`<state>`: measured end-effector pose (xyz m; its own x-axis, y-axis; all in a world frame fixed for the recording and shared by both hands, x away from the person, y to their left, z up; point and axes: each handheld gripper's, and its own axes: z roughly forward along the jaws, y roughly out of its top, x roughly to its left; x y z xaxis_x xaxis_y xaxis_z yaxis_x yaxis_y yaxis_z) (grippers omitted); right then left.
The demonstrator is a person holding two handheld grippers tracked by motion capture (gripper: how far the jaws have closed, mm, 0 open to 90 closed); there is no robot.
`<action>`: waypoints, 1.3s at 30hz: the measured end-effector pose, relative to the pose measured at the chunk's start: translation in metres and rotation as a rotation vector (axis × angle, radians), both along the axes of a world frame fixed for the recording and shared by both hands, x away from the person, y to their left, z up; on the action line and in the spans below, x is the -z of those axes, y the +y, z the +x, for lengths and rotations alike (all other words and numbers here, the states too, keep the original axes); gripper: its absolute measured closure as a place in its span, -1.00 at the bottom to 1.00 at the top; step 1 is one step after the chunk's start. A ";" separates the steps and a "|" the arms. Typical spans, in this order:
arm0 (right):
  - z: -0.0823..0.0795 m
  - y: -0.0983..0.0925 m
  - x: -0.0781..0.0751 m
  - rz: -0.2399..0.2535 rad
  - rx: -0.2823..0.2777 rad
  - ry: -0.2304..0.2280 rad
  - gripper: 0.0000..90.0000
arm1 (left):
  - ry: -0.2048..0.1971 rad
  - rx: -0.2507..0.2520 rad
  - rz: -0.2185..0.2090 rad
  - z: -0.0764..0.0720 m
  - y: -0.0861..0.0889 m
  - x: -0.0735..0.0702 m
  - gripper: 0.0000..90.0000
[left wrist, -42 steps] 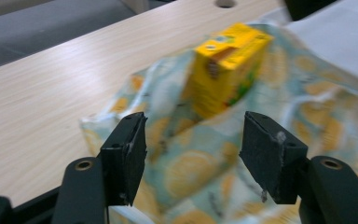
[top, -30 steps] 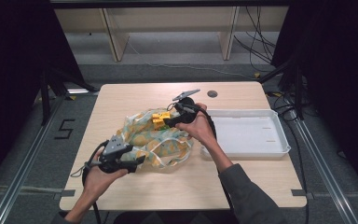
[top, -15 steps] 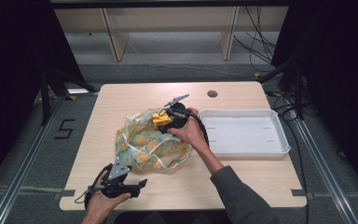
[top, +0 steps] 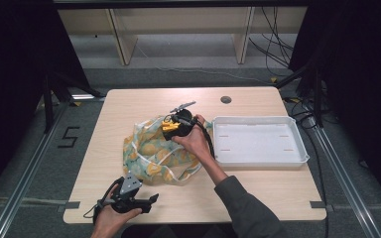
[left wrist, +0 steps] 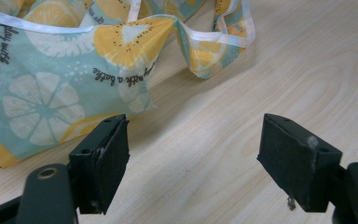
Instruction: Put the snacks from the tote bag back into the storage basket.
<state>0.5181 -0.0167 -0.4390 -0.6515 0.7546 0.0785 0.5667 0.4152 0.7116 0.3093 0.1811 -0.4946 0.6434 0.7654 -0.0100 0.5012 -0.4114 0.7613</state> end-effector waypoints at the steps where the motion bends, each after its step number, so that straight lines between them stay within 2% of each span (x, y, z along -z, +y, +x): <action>1: 0.001 0.001 0.001 -0.003 0.008 -0.005 -0.64 | -0.009 -0.004 -0.017 -0.001 0.000 0.000 -0.47; 2: 0.001 0.002 0.002 -0.004 0.012 -0.008 -0.64 | -0.012 0.003 -0.001 -0.001 0.001 0.000 -0.47; 3: 0.002 0.002 0.003 -0.014 0.001 -0.013 -0.64 | -0.007 -0.007 -0.007 -0.002 0.002 0.001 -0.47; 4: 0.002 0.004 0.004 -0.005 0.018 -0.008 -0.64 | 0.004 -0.002 -0.008 -0.003 0.003 0.001 -0.47; 6: 0.003 0.006 0.006 -0.006 0.027 -0.013 -0.65 | -0.002 0.011 0.025 -0.002 0.006 0.000 -0.47; 7: 0.003 0.006 0.007 -0.011 0.033 -0.020 -0.65 | -0.001 -0.010 -0.018 -0.003 0.004 0.001 -0.47; 8: 0.004 0.008 0.008 0.005 0.037 -0.020 -0.65 | -0.007 0.006 0.003 -0.002 0.005 0.000 -0.47; 9: 0.004 0.008 0.008 -0.001 0.047 -0.008 -0.65 | -0.007 0.008 0.004 -0.002 0.005 0.000 -0.47; 11: 0.006 0.009 0.010 -0.008 0.038 -0.017 -0.65 | 0.003 -0.001 -0.004 -0.002 0.005 0.001 -0.46; 12: 0.007 0.010 0.012 -0.007 0.052 -0.019 -0.65 | -0.009 -0.004 -0.013 -0.002 0.004 0.003 -0.46; 15: 0.007 0.011 0.014 0.006 0.053 -0.014 -0.66 | -0.003 0.014 0.006 -0.002 0.004 0.002 -0.46; 16: 0.008 0.011 0.014 0.000 0.044 -0.027 -0.66 | 0.005 -0.003 -0.010 -0.003 0.003 0.003 -0.46; 19: 0.007 0.012 0.014 0.009 0.065 -0.010 -0.65 | 0.002 0.009 0.004 -0.002 0.004 0.004 -0.46; 20: 0.007 0.012 0.014 0.004 0.060 -0.020 -0.65 | 0.008 -0.009 -0.007 -0.002 0.003 0.005 -0.46; 22: 0.007 0.011 0.014 -0.015 0.059 -0.033 -0.63 | 0.008 -0.006 -0.012 -0.002 0.003 0.004 -0.46; 23: 0.006 0.012 0.012 -0.018 0.054 -0.021 -0.62 | 0.007 -0.004 -0.007 -0.002 0.004 0.004 -0.46; 25: 0.005 0.012 0.011 -0.054 0.051 -0.060 -0.58 | 0.009 -0.002 -0.003 -0.002 0.004 0.004 -0.46; 29: 0.002 0.015 0.009 -0.062 0.041 -0.061 -0.57 | 0.010 0.003 0.001 -0.002 0.004 0.004 -0.45; 31: 0.002 0.015 0.009 -0.081 0.050 -0.077 -0.57 | 0.009 0.006 0.003 -0.002 0.005 0.004 -0.45; 32: 0.002 0.015 0.009 -0.080 0.054 -0.077 -0.57 | 0.005 -0.003 -0.005 -0.002 0.004 0.005 -0.45; 33: 0.001 0.016 0.010 -0.078 0.058 -0.079 -0.57 | 0.002 0.019 0.022 -0.001 0.007 0.004 -0.45; 35: 0.001 0.016 0.009 -0.078 0.061 -0.079 -0.57 | -0.004 0.001 0.006 -0.001 0.006 0.005 -0.45; 36: 0.001 0.016 0.009 -0.077 0.062 -0.078 -0.57 | 0.006 -0.007 -0.007 -0.001 0.005 0.005 -0.44; 39: 0.000 0.016 0.008 -0.055 0.045 -0.065 -0.57 | 0.009 -0.003 -0.004 -0.001 0.006 0.006 -0.44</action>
<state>0.5184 -0.0004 -0.4473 -0.6190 0.7853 -0.0056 0.5390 0.4300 0.7242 0.3084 0.1867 -0.5003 0.6410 0.7673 -0.0185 0.5090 -0.4070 0.7585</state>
